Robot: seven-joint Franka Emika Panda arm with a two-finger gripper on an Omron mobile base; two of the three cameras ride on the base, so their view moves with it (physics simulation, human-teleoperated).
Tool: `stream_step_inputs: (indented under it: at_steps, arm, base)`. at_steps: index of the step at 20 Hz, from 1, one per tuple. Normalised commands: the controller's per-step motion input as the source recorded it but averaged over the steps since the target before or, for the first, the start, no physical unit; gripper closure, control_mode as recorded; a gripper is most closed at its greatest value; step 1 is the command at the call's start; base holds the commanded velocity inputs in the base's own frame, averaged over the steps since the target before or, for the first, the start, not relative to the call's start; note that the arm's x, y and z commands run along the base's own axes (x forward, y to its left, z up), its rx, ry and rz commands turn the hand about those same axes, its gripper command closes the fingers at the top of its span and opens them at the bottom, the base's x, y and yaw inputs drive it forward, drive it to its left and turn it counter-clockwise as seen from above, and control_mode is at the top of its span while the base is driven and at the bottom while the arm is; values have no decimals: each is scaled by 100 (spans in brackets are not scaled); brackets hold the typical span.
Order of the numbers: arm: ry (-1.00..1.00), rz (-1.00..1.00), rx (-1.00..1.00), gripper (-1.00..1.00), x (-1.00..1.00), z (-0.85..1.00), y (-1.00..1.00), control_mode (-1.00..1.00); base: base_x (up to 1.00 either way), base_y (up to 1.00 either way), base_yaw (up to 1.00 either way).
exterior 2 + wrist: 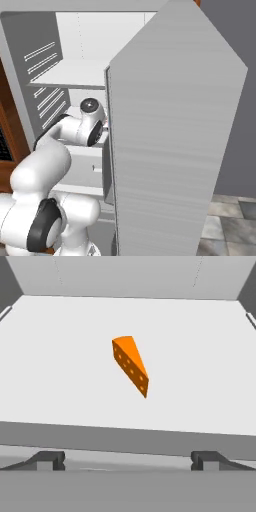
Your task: Take the cheese, fish, and garlic from the fridge and place them on the plate on the dining counter to create an appetizer plate.
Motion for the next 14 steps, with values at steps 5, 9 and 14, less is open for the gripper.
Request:
stream_step_inputs:
  at_steps: [5,9,14]
  arm:
    - [0,3,0,-100,43,-16,0,-100]
    - [0,4,0,-100,36,-18,0,-100]
    - [0,3,0,-100,35,-17,0,-100]
  base:
    - [0,0,0]
    - [0,0,0]
    - [0,0,0]
